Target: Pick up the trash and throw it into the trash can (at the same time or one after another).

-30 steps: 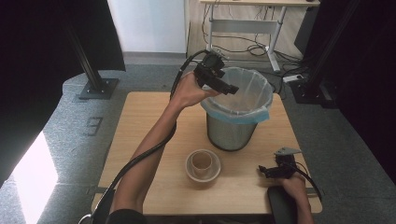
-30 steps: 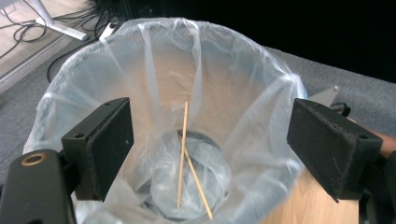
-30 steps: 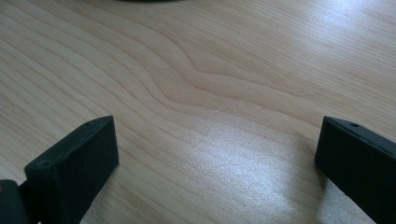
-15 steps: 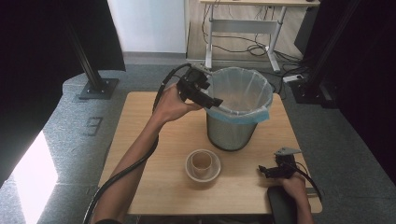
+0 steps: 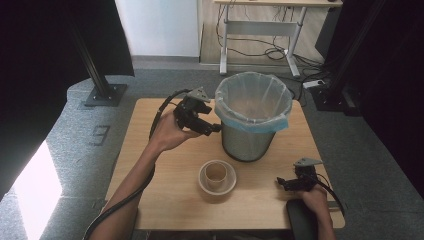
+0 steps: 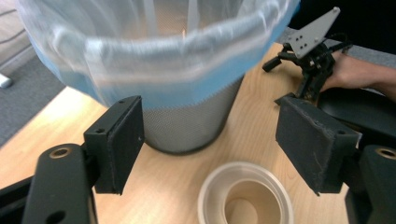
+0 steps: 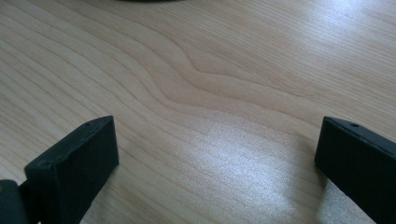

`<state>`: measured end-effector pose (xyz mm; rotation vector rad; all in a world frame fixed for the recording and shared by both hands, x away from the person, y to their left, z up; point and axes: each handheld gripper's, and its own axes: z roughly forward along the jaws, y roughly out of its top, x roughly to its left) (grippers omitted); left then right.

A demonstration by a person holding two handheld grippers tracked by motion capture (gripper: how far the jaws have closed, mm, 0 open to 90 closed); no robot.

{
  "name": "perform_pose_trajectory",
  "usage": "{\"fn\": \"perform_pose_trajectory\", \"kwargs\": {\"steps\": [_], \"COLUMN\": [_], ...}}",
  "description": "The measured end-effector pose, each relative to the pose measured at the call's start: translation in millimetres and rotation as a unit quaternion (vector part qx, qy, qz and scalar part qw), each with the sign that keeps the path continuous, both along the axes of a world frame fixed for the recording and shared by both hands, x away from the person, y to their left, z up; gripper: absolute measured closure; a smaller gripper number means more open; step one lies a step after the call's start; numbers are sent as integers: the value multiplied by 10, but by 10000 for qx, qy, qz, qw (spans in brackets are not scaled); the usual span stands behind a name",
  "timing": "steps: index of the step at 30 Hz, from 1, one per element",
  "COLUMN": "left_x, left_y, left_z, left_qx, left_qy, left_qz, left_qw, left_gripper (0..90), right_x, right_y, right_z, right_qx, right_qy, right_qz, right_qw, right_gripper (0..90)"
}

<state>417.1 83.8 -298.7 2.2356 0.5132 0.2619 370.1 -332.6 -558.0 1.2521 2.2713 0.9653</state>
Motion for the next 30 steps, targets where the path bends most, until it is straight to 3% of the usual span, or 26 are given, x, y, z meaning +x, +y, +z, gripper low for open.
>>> {"fn": "perform_pose_trajectory", "kwargs": {"steps": [8, 19, 30], "left_x": [-61, -156, -131], "left_y": [98, 81, 56], "left_z": [-339, -879, -1355], "left_qx": [-111, 28, 101], "left_qy": [168, 357, 665], "left_qz": [13, -30, 13], "left_qw": [9998, 9994, 9977], "left_gripper": [294, 349, 408], "right_x": [1, -2, -3], "right_y": [-1, 1, 2], "right_z": [0, 0, -1], "right_qx": [-7, -6, -3], "right_qy": [-6, -5, -8], "right_qz": [6, -14, -17], "right_qw": [10000, 10000, 10000], "right_gripper": [0, 0, 0]}}
